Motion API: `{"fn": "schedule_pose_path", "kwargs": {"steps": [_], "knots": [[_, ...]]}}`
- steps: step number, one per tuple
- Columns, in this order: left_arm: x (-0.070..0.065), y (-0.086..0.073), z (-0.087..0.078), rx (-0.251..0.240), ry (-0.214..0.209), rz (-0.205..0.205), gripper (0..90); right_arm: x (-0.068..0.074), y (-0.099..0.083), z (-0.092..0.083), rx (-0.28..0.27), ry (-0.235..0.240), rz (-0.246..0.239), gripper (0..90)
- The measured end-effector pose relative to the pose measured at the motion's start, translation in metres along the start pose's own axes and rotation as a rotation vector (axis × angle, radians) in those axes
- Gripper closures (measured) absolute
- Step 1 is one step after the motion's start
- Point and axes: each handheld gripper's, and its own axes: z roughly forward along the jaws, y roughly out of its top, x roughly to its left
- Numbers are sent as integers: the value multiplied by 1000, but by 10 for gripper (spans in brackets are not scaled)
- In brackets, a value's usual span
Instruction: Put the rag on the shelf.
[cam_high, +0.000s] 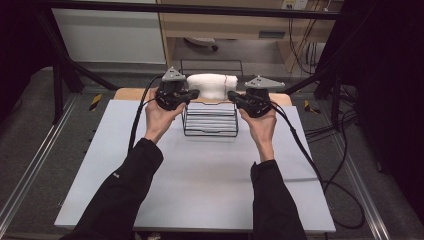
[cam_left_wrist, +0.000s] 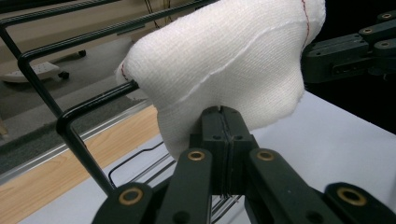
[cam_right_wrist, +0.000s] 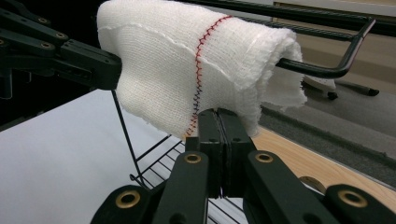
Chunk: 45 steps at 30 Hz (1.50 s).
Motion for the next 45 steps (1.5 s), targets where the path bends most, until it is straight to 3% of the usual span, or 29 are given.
{"fn": "schedule_pose_path", "kwargs": {"steps": [7, 22, 35, 45], "knots": [[-3, 2, -10, -1, -11, 8, 810, 2, 2, -11, -18, 27, 6, 840], [-4, -9, -34, 41, -7, 13, 491, 6, 4, -43, -7, 66, 7, 550], [1, -57, -61, 123, 3, -4, 232, 4, -16, -64, 48, 63, 36, 181], [6, -114, -82, 126, 24, -61, 98, -3, -50, -69, 92, 78, 86, 66]]}}
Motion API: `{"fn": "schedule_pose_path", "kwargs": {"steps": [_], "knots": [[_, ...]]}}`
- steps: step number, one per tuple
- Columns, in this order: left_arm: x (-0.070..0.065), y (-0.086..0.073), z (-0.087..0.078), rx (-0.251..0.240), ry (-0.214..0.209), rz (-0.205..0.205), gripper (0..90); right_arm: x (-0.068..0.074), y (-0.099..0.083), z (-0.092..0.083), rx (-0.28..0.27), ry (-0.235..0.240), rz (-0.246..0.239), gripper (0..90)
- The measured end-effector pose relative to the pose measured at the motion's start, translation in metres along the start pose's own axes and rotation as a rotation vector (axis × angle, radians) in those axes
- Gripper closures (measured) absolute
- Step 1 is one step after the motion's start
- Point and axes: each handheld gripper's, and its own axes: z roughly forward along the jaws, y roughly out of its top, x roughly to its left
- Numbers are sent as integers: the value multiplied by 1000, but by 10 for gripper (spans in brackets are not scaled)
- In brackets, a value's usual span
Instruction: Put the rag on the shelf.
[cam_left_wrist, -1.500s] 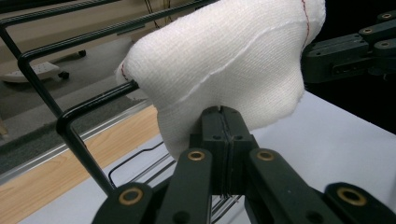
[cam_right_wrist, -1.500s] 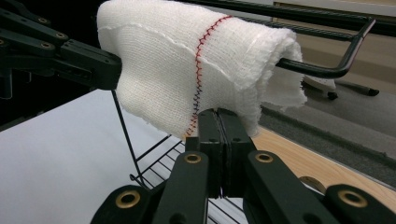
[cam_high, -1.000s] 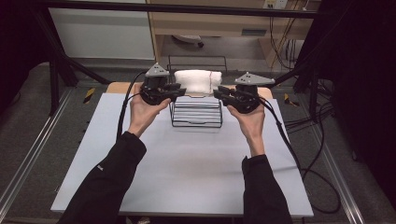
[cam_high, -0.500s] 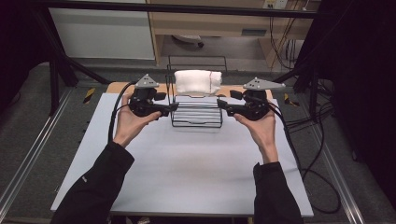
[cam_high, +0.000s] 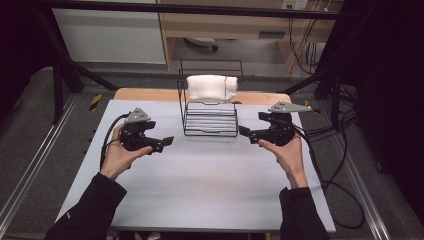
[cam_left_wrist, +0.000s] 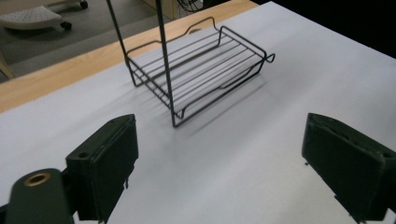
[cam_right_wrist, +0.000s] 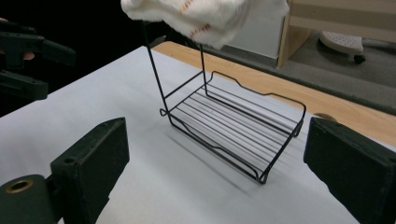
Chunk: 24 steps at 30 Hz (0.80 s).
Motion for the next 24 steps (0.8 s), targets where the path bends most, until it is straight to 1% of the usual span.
{"fn": "schedule_pose_path", "kwargs": {"steps": [5, 9, 11, 13, 14, 21, 24], "knots": [[6, -23, -8, -5, 13, -26, 83, -4, -19, 1, 13, 8, 16, 46], [9, -39, -13, -4, 23, -30, 82, -6, -34, 1, 20, 13, 31, 42], [10, -47, -15, -5, 25, -39, 82, -6, -42, 1, 27, 20, 38, 41], [11, -55, -16, -2, 27, -39, 82, -7, -50, 1, 33, 24, 37, 41], [11, -59, -17, -4, 30, -45, 83, -7, -54, 1, 34, 25, 41, 41], [15, -83, -18, 8, 21, -52, 83, -8, -85, 3, 67, 42, 62, 33], [14, -91, -20, 2, 18, -52, 82, -9, -97, 3, 84, 43, 69, 27]]}}
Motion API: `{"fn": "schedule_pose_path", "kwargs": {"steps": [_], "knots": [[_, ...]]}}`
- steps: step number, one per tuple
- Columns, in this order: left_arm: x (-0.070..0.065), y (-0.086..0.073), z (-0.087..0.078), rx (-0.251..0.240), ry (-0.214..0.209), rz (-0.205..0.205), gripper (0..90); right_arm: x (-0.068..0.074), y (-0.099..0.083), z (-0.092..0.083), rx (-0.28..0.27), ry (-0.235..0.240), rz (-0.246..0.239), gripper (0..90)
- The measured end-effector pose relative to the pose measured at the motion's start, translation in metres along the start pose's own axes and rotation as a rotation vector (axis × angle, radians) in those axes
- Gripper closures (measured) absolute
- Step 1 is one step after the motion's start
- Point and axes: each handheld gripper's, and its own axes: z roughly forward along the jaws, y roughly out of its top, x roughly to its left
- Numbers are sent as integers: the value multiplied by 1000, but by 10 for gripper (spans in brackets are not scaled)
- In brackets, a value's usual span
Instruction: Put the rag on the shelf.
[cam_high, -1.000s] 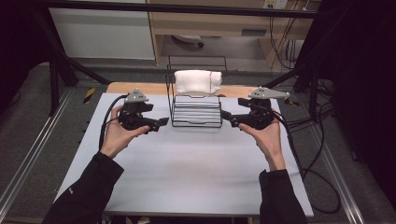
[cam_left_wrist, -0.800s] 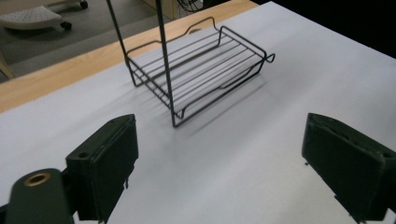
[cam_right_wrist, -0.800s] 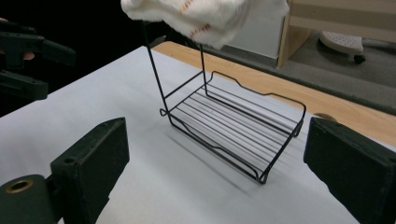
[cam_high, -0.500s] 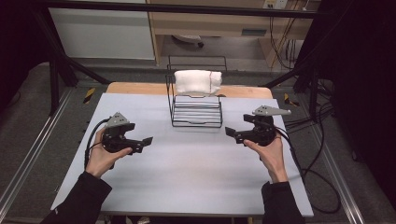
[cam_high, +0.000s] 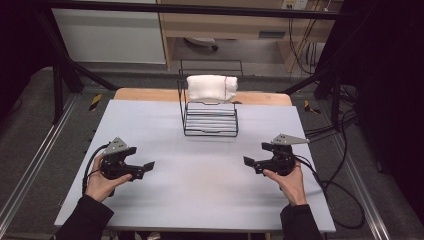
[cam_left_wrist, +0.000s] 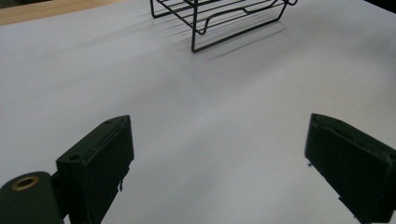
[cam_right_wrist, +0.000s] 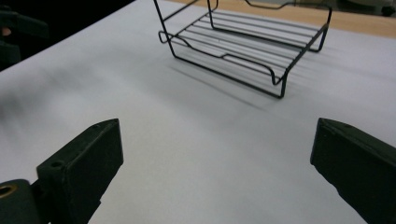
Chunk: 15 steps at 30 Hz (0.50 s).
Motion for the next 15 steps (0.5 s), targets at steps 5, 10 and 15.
{"fn": "schedule_pose_path", "kwargs": {"steps": [5, 10, 15], "knots": [[1, -14, -2, 4, -5, 8, 82, -4, -18, -1, 26, -6, 10, 23], [2, -27, -3, 12, -7, 19, 82, -7, -34, -1, 60, -10, 16, 13], [3, -37, -4, 17, -7, 16, 83, -10, -45, -6, 70, -13, 22, 12]]}}
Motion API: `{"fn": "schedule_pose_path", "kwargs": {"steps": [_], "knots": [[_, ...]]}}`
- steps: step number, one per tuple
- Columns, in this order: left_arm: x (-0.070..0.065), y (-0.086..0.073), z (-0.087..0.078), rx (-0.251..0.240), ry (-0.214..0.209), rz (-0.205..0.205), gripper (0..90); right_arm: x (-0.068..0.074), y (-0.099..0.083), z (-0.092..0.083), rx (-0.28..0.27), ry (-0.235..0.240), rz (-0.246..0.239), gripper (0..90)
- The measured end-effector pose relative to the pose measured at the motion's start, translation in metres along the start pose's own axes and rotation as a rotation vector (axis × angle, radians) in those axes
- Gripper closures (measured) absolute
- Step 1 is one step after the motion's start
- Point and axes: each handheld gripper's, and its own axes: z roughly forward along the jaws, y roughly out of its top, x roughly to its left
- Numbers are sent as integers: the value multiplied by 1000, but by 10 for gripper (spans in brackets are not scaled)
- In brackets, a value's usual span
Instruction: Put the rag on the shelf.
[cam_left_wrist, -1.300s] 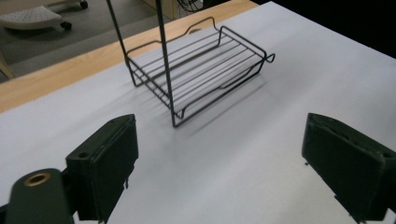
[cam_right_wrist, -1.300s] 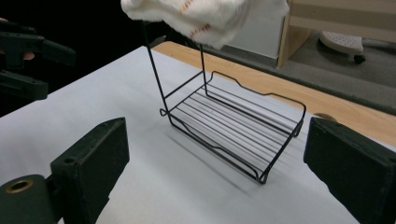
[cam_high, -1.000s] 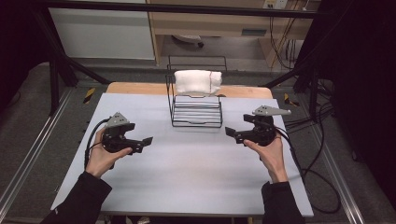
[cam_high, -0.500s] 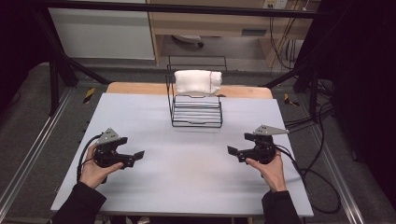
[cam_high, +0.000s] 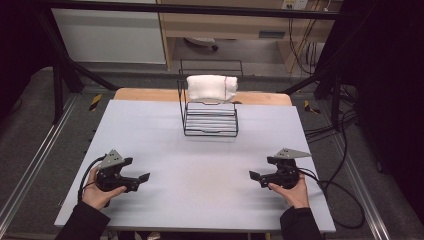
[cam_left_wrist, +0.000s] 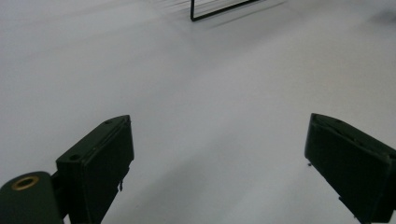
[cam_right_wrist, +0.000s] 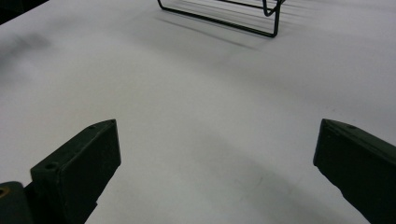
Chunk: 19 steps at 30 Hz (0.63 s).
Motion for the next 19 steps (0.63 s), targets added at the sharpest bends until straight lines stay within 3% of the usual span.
{"fn": "schedule_pose_path", "kwargs": {"steps": [7, 19], "knots": [[1, -7, 2, 14, 0, 3, 83, -4, -18, -5, 20, -2, 13, 7], [0, -11, 3, 25, -4, 8, 83, -3, -21, -4, 34, 20, -2, 6]]}}
